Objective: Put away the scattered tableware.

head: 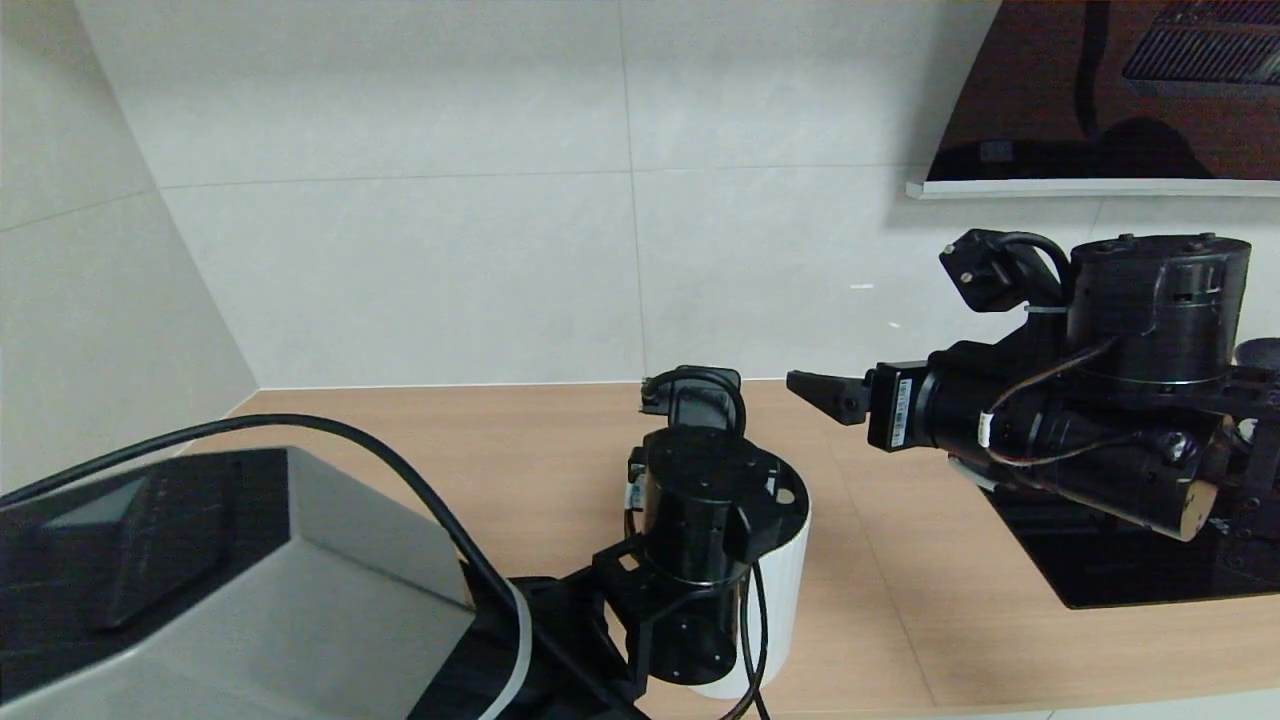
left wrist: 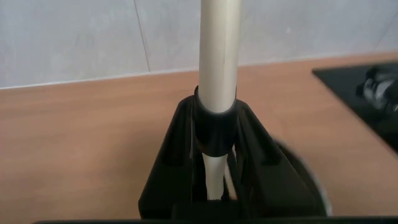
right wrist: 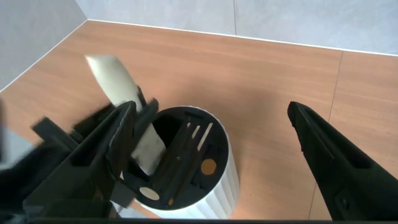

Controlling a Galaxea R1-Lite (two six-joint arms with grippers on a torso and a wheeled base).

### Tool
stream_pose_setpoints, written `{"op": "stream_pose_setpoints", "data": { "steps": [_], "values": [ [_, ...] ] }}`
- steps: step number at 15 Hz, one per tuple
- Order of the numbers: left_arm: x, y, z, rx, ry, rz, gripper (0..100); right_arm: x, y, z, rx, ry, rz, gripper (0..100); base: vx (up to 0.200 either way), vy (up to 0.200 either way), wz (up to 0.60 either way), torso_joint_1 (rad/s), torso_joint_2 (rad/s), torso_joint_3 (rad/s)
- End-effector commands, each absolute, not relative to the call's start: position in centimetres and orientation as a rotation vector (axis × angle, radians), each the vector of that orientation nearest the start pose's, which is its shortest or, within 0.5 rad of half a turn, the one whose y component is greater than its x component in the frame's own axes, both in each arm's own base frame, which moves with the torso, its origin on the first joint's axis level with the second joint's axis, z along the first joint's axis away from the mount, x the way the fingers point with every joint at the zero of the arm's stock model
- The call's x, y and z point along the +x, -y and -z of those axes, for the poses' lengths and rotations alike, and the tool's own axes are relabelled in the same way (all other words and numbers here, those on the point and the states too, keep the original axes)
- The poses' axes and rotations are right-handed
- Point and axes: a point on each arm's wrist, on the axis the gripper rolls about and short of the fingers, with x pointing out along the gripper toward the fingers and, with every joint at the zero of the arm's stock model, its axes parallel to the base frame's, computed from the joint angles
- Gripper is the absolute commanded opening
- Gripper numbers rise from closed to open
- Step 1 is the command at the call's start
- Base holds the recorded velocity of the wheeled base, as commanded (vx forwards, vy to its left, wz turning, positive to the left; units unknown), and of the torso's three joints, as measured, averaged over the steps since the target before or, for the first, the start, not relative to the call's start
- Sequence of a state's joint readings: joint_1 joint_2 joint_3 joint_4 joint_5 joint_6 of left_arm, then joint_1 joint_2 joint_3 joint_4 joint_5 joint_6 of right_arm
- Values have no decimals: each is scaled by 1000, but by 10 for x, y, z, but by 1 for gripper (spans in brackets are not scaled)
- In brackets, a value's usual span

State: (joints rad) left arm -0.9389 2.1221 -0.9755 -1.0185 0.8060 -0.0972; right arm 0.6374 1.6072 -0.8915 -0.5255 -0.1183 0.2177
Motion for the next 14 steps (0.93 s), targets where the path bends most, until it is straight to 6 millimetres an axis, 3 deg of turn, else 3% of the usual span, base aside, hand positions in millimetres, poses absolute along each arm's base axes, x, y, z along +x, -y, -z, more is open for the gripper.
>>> {"op": "stream_pose_setpoints", "data": {
  "steps": [1, 9, 10, 14],
  "values": [
    [245, 308, -106, 21, -106, 127, 0, 237, -172, -223, 141, -234, -496, 100, 0, 0, 0, 0, 0, 0],
    [245, 308, -101, 30, -115, 126, 0, 237, -172, -223, 141, -234, -496, 100, 0, 0, 0, 0, 0, 0],
    [245, 308, -101, 30, -115, 126, 100, 237, -172, -223, 141, -234, -495, 100, 0, 0, 0, 0, 0, 0],
    [245, 307, -101, 35, -118, 126, 100, 237, -173, -222, 141, -235, -495, 100, 0, 0, 0, 0, 0, 0]
  ]
}}
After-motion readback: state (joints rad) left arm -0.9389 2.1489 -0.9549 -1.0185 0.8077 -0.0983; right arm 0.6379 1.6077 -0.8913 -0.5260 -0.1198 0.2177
